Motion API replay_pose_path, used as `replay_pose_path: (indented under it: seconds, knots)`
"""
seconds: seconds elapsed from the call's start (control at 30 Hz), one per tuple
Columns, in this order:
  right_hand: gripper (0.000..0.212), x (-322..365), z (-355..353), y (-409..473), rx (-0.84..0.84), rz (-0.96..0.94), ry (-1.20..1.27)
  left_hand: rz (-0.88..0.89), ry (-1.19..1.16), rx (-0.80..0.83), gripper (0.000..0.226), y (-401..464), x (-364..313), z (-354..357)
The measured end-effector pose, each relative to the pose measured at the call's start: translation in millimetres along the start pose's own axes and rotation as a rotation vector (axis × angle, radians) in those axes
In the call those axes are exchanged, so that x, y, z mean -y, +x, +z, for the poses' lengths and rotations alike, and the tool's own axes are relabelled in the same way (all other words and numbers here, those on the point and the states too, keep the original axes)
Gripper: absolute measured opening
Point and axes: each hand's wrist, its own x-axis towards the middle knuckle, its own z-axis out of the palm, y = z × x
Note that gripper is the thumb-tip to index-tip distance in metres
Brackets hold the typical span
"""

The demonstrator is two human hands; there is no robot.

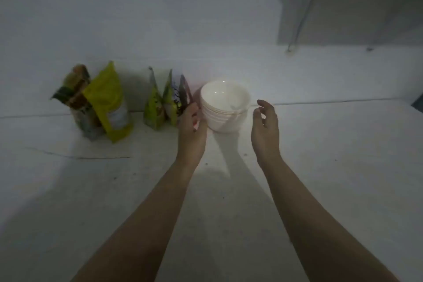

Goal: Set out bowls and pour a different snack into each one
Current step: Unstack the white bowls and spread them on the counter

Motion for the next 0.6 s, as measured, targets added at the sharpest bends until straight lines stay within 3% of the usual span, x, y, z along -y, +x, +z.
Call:
replay_pose_path:
  seconds: [0.07, 0.33, 0.47, 0.6]
  knots:
    - [0.033, -10, -4, 16, 0.024, 0.069, 0.014, -0.057, -0.019, 0.0, 0.027, 8, 0, 20]
    - [0.054, -38, 17, 84, 0.255, 0.439, 0.112, -0.385, 0.026, -0.003, 0.057, 71, 34, 58]
    - [0.067, -32, 26, 112, 0.38, 0.645, 0.183, -0.571, -0.125, -0.058, 0.071, 84, 47, 67]
    - [0.055, -38, 34, 117, 0.408, 0.694, 0.221, -0.572, -0.147, -0.071, 0.065, 76, 44, 73]
